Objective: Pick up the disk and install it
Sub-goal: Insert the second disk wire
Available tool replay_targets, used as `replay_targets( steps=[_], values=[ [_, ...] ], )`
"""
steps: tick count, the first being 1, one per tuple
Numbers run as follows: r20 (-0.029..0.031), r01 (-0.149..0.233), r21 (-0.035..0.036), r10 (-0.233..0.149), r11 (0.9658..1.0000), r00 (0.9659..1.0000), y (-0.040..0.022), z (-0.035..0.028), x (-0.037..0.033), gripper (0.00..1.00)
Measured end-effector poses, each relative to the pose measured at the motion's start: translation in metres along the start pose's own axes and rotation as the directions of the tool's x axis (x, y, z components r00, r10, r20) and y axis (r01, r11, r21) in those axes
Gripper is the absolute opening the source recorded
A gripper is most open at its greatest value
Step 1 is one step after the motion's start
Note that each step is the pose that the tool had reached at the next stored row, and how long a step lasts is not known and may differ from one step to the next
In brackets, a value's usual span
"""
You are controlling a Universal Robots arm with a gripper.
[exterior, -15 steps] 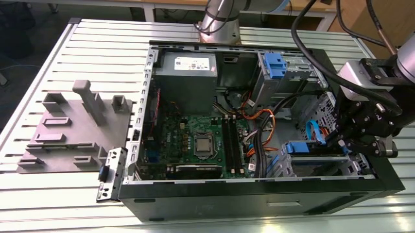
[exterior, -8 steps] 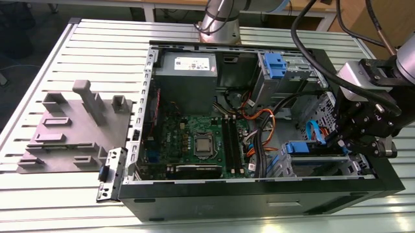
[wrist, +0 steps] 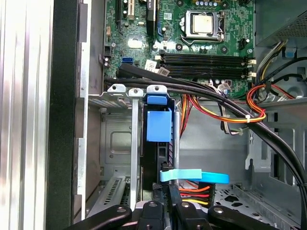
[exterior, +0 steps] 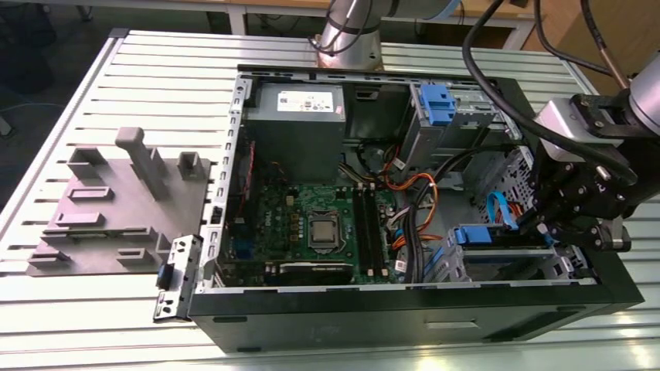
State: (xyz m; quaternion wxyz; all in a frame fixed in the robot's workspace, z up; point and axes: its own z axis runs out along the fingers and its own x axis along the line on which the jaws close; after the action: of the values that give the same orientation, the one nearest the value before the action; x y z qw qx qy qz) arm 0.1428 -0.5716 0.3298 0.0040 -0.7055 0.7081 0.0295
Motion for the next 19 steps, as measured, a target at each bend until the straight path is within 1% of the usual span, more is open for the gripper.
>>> replay_targets(
  steps=[11, 13, 14, 19],
  values=[
    [0.0002, 0.000, 0.0000, 0.000, 1.0000, 1.0000, -0.0001, 0.0013, 0.0000, 0.16],
    [0.0009, 0.000, 0.0000, 0.000, 1.0000, 1.0000, -0.0001, 0.0017, 0.0000, 0.17],
    [0.0008, 0.000, 0.0000, 0.000, 1.0000, 1.0000, -0.0001, 0.0017, 0.0000, 0.24],
    [0.0000, 0.000, 0.0000, 0.000, 1.0000, 1.0000, -0.0001, 0.0004, 0.0000, 0.24]
  ],
)
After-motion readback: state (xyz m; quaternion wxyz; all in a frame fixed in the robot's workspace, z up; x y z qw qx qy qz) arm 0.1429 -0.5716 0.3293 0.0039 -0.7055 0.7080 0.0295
